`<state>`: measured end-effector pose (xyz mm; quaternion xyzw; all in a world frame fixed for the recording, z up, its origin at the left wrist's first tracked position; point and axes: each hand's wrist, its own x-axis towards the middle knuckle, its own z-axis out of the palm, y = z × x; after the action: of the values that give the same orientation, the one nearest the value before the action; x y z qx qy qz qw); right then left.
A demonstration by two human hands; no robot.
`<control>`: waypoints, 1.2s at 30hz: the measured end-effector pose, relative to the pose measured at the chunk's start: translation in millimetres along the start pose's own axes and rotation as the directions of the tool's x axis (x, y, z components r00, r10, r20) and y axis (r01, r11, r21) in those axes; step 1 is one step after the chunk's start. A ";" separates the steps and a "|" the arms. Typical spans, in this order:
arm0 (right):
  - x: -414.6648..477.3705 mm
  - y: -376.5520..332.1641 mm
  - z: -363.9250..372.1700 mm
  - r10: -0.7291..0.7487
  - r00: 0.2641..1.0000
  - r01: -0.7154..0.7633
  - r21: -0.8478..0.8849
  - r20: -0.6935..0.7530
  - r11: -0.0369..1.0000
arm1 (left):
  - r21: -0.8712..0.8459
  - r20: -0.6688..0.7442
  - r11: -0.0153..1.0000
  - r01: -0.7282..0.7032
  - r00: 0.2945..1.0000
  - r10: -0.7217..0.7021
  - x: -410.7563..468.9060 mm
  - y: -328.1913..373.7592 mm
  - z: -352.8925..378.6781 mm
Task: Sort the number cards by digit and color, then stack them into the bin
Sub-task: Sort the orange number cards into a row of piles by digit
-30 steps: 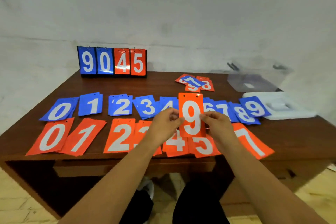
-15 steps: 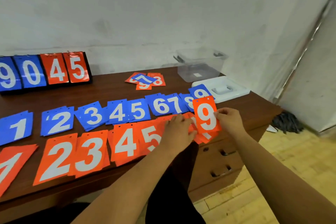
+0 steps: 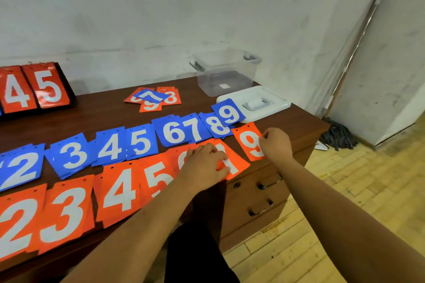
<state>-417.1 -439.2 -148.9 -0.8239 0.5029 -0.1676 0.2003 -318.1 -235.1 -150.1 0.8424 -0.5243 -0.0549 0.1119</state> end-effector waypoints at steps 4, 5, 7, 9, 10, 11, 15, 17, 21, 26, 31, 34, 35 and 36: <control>-3.3 3.5 4.6 -0.205 0.966 0.199 -0.047 -0.159 0.979 | 0.004 0.011 1.000 0.005 1.000 -0.005 3.9 0.5 -0.2; -5.8 1.9 7.2 -0.291 0.948 0.287 -0.051 -0.125 0.957 | 0.000 0.014 1.000 0.007 1.000 -0.007 4.7 0.3 -0.4; -10.7 -2.3 11.5 -0.420 0.908 0.417 -0.099 -0.004 0.903 | -0.008 0.016 1.000 0.011 1.000 -0.011 6.6 -0.5 -0.8; -9.2 -1.7 13.9 -0.465 0.883 0.469 -0.142 0.061 0.872 | -0.012 0.016 1.000 0.019 1.000 -0.019 8.5 -0.4 -0.8; -7.7 -0.1 13.6 -0.466 0.882 0.471 -0.139 0.065 0.871 | -0.013 0.016 1.000 0.021 1.000 -0.021 9.2 0.1 -0.6; -6.5 1.5 12.4 -0.458 0.887 0.461 -0.130 0.055 0.878 | -0.014 0.015 1.000 0.019 1.000 -0.019 9.2 0.4 -0.3; -6.4 -7.0 4.5 -0.446 0.894 0.443 -0.062 -0.043 0.894 | -0.103 -0.074 0.995 0.006 0.997 -0.014 8.3 -4.3 -4.1; -5.7 -21.4 3.3 -0.480 0.875 0.481 -0.002 -0.054 0.877 | -0.182 -0.156 0.983 0.005 0.987 -0.034 10.7 -13.9 -12.3; 4.2 -60.0 15.4 -0.561 0.825 0.565 0.105 -0.067 0.818 | -0.232 -0.264 0.971 0.050 0.958 -0.112 23.9 -59.0 -39.5; 21.0 -128.3 47.3 -0.638 0.769 0.630 0.133 0.026 0.765 | -0.199 -0.318 0.939 0.281 0.887 -0.333 41.8 -146.9 -77.9; 43.9 -190.9 83.0 -0.678 0.721 0.667 0.123 0.141 0.735 | -0.151 -0.285 0.882 0.446 0.835 -0.471 76.2 -211.9 -88.8; 65.2 -217.9 107.7 -0.658 0.724 0.656 0.085 0.206 0.750 | -0.133 -0.272 0.877 0.462 0.834 -0.481 102.7 -233.0 -85.6; 73.9 -225.2 115.2 -0.649 0.728 0.653 0.064 0.222 0.755 | -0.113 -0.248 0.884 0.453 0.849 -0.467 110.3 -237.9 -82.8; 83.1 -231.9 121.8 -0.640 0.731 0.651 0.037 0.236 0.758 | -0.085 -0.212 0.896 0.436 0.871 -0.444 116.5 -242.0 -79.2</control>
<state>-145.9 -398.0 -132.2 -0.9654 0.1622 -0.1162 0.1678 -39.0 -226.2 -130.1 0.9381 -0.3016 0.0082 0.1700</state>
